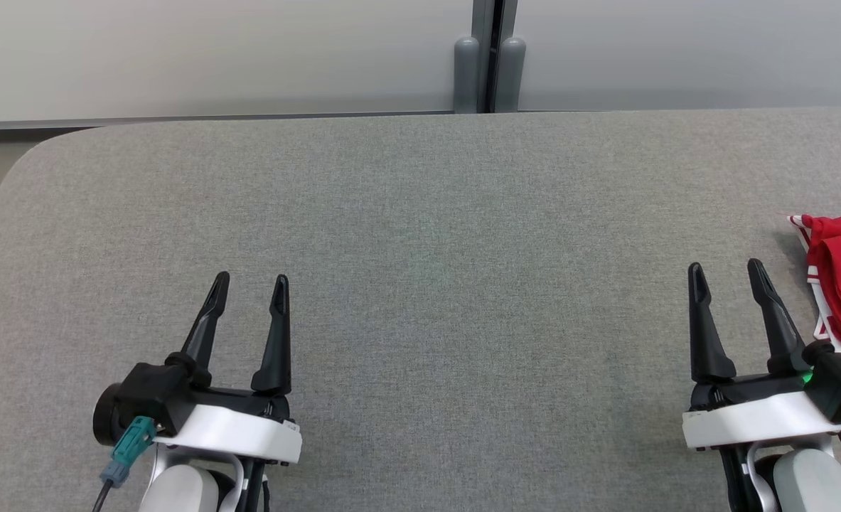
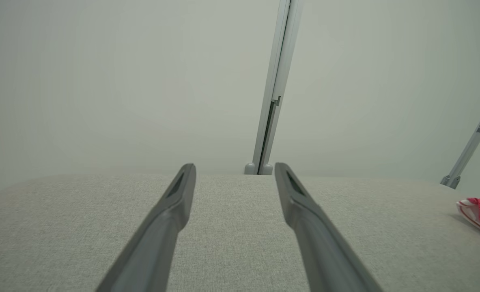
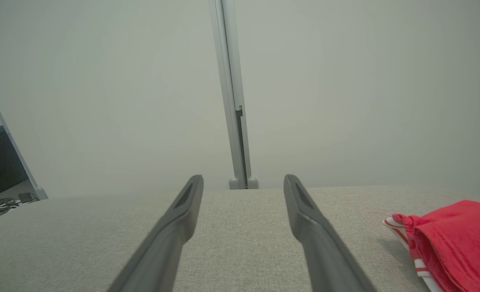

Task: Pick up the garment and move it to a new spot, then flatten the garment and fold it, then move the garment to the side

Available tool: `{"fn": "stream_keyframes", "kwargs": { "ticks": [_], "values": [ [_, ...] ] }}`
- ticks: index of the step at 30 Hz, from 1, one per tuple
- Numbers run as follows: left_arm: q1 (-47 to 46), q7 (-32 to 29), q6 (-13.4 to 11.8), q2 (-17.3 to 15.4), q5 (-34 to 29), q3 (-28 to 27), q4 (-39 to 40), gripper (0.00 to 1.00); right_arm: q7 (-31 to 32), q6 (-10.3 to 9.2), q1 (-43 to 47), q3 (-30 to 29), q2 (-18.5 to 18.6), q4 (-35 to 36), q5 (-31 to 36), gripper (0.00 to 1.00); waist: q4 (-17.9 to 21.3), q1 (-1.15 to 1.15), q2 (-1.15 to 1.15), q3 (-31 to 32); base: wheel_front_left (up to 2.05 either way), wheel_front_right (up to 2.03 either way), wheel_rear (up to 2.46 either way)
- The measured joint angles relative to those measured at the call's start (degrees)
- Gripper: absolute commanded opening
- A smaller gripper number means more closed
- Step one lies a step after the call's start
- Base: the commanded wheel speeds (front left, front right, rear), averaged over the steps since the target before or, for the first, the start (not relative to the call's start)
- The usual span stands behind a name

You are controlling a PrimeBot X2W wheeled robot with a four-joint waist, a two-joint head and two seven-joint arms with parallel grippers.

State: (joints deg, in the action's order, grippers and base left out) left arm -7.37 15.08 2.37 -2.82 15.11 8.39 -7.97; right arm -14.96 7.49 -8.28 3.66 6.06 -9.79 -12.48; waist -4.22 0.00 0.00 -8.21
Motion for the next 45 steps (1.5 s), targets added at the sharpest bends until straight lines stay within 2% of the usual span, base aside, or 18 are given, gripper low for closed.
{"fn": "stream_keyframes", "kwargs": {
  "ticks": [10, 16, 25, 39, 40, 45],
  "values": [
    [-0.08, 0.00, 0.70, -0.01, 1.23, -0.52, -1.02, 1.00, 0.00, 0.00, -0.01, -0.14, -0.15, -0.52, -0.15, 1.00, 0.09, 0.00, 0.00, 0.01, 0.00, 0.00, 0.00],
    [-0.04, 0.00, 1.56, 0.02, 2.43, -0.79, -4.39, 1.00, 0.00, 0.00, -0.01, 0.12, -0.26, -0.48, -0.18, 1.00, 0.16, 0.00, 0.00, 0.08, 0.00, 0.00, 0.00],
    [-0.18, 0.00, 1.56, 0.00, 2.38, -1.71, -4.12, 1.00, 0.00, 0.00, 0.01, 0.24, -0.19, -0.89, -0.59, 1.00, 0.00, 0.00, 0.00, 0.00, 0.00, 0.00, 0.00],
    [-0.14, 0.00, 3.12, 0.01, 4.82, -1.75, -4.61, 1.00, 0.00, 0.00, -0.04, 0.52, -0.24, -1.44, -1.59, 1.00, 0.17, 0.00, 0.00, 0.04, 0.00, 0.00, 0.00],
    [0.02, -0.01, 3.12, 0.05, 4.82, -1.70, -5.06, 0.00, 0.02, 0.00, 0.10, 0.58, -0.30, -1.87, -1.59, 0.00, 0.17, 0.00, 0.00, 0.05, 0.00, 0.00, 0.00],
    [1.69, -0.51, 3.12, 0.34, 6.39, -1.58, -6.86, 0.00, 0.38, 0.00, 1.65, 0.73, -0.94, -3.65, -3.12, 0.00, 0.25, 0.00, 0.00, 0.18, 0.00, 0.00, 0.00]
  ]
}}
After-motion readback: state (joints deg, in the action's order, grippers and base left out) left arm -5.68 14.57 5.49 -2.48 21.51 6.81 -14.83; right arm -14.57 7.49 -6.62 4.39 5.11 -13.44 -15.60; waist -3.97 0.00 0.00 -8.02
